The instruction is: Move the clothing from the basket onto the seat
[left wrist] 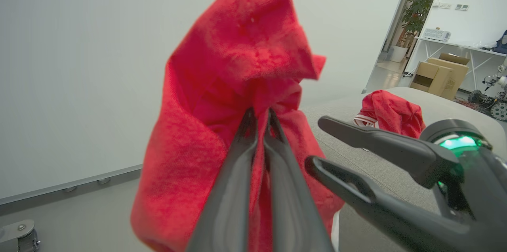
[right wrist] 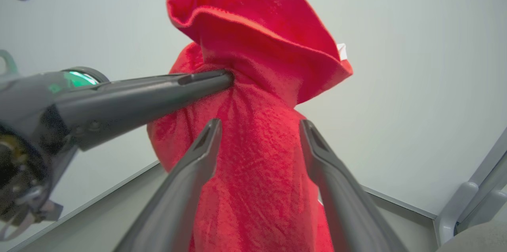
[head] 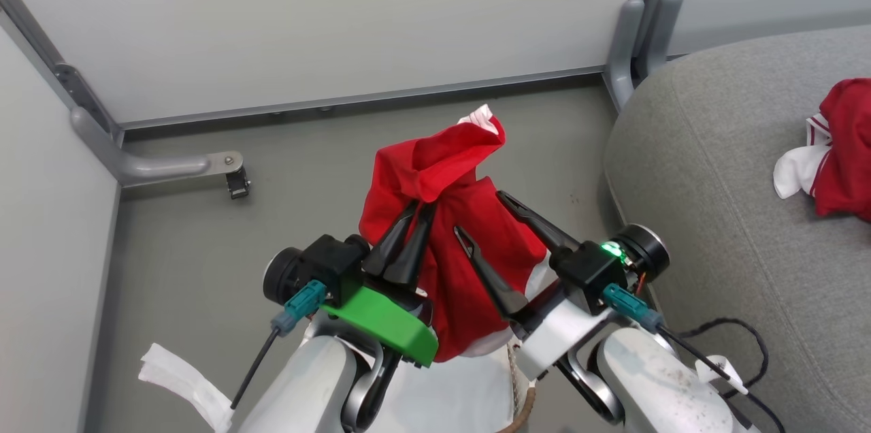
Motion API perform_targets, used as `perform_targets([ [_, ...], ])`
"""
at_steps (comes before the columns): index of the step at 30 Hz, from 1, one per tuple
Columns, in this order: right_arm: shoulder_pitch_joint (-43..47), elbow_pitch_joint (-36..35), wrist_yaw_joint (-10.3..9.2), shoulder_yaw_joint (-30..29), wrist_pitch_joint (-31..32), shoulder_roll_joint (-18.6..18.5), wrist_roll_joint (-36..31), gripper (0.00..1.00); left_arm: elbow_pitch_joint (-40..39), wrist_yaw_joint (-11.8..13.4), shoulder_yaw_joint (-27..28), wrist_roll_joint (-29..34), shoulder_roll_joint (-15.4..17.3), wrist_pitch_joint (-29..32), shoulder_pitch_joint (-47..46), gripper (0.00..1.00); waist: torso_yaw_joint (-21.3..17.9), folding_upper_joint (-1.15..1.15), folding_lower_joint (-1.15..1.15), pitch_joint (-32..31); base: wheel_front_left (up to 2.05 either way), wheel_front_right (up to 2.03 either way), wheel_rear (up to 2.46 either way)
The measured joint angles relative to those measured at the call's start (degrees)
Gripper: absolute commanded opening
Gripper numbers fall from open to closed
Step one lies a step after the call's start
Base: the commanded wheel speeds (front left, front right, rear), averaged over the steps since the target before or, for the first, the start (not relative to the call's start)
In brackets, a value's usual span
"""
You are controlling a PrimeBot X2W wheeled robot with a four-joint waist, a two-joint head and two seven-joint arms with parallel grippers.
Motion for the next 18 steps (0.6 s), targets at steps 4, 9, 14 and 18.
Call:
perform_targets([
  [4, -4.0, 3.4, 0.0, 3.3, 0.0, -0.1, -1.8, 1.0, 0.1, 0.2, -1.2, -0.8, 0.0, 0.0, 0.0, 0.0, 0.9, 0.0, 0.0, 0.1, 0.0, 0.0, 0.0],
  [9, -6.3, 9.2, 0.0, 5.4, 0.0, 0.6, -2.7, 1.0, -0.1, 0.5, -2.7, -1.7, 0.0, 0.0, 0.1, 0.0, 1.8, 0.0, 0.0, 0.3, 0.0, 0.0, 0.0],
  [14, -7.1, 12.6, 0.0, 5.4, 0.0, 1.3, -3.4, 1.0, -0.5, 0.9, -3.7, -3.0, 0.0, 0.0, 0.0, 0.0, 2.5, 0.0, 0.0, 0.6, 0.0, 0.0, 0.0],
  [18, -7.1, 13.7, 0.0, 6.2, 0.0, 1.4, -1.3, 0.19, -0.8, 1.0, -4.8, -3.9, 0.0, 0.0, -0.1, 0.0, 3.0, 0.0, 0.0, 0.9, 0.0, 0.0, 0.0],
])
